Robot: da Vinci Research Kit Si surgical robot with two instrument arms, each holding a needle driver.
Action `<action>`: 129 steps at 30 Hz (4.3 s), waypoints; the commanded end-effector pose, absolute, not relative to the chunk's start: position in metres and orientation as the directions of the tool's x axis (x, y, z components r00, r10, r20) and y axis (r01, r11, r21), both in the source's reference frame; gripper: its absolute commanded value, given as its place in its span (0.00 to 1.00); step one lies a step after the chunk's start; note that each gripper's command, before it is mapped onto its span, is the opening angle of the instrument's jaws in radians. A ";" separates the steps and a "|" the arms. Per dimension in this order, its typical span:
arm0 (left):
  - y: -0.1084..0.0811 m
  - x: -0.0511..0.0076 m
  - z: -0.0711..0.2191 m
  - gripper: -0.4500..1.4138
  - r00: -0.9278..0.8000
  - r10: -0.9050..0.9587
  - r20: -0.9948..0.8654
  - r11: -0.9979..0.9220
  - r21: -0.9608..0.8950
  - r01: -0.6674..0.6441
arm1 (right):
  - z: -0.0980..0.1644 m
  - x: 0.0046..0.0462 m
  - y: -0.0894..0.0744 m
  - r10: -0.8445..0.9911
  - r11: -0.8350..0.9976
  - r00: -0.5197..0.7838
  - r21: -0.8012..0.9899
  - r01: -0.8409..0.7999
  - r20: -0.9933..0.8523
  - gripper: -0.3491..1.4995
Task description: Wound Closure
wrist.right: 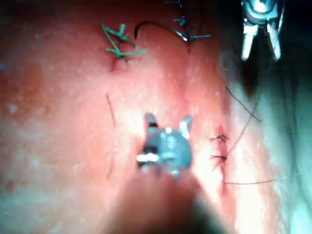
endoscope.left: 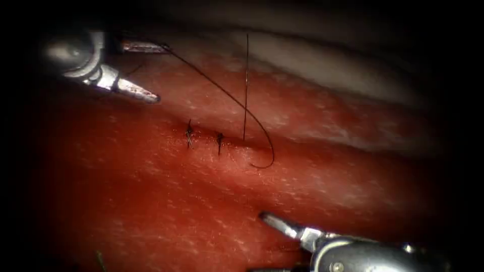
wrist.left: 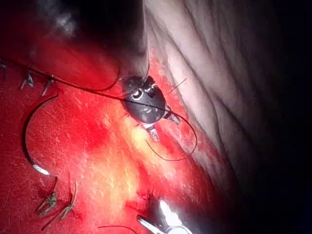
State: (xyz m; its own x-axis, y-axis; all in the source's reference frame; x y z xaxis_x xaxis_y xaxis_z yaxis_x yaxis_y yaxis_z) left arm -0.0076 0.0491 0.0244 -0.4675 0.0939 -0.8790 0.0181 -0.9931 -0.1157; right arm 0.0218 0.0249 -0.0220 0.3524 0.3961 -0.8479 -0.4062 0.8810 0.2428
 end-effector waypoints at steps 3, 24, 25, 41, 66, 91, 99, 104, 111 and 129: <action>0.049 -0.0082 0.023 0.55 -0.277 0.213 -0.937 -0.975 -0.221 -0.005 | -0.022 0.0227 0.025 0.398 0.880 0.347 0.245 -0.407 -0.849 0.84; 0.049 -0.0093 0.015 0.55 0.153 0.498 -0.853 -0.866 -0.497 0.049 | -0.021 0.0234 0.024 0.395 0.881 0.344 0.246 -0.404 -0.852 0.84; 0.049 -0.0093 0.015 0.55 0.155 0.498 -0.853 -0.867 -0.496 0.054 | -0.021 0.0233 0.024 0.395 0.881 0.344 0.246 -0.404 -0.852 0.84; 0.047 -0.0098 0.020 0.05 -0.007 0.554 -0.833 -0.831 -0.552 -0.062 | -0.026 0.0224 0.028 0.448 0.851 0.258 0.319 -0.418 -0.856 0.44; 0.043 -0.0148 0.022 0.05 -0.020 0.354 -0.935 -0.928 -0.354 0.114 | -0.022 0.0268 0.034 0.369 0.926 0.522 0.257 -0.276 -0.769 0.00; 0.046 -0.0088 0.030 0.66 -0.261 0.432 -0.863 -0.891 -0.453 0.022 | -0.014 0.0172 0.035 0.363 0.922 0.546 0.207 -0.326 -0.755 0.00; 0.047 -0.0077 0.032 0.62 -0.070 0.274 -0.959 -0.961 -0.275 0.015 | -0.010 0.0156 0.034 0.400 0.906 0.534 0.236 -0.351 -0.745 0.00; 0.047 -0.0074 0.031 0.58 -0.014 0.268 -0.963 -0.960 -0.269 0.074 | -0.010 0.0151 0.034 0.402 0.905 0.538 0.234 -0.354 -0.740 0.00; 0.047 -0.0078 0.030 0.44 0.058 0.269 -0.961 -0.959 -0.262 0.105 | -0.010 0.0155 0.034 0.409 0.902 0.536 0.238 -0.361 -0.738 0.00; 0.047 -0.0069 0.029 0.05 0.080 0.223 -0.971 -0.975 -0.221 0.037 | -0.013 0.0164 0.033 0.422 0.895 0.516 0.255 -0.365 -0.745 0.00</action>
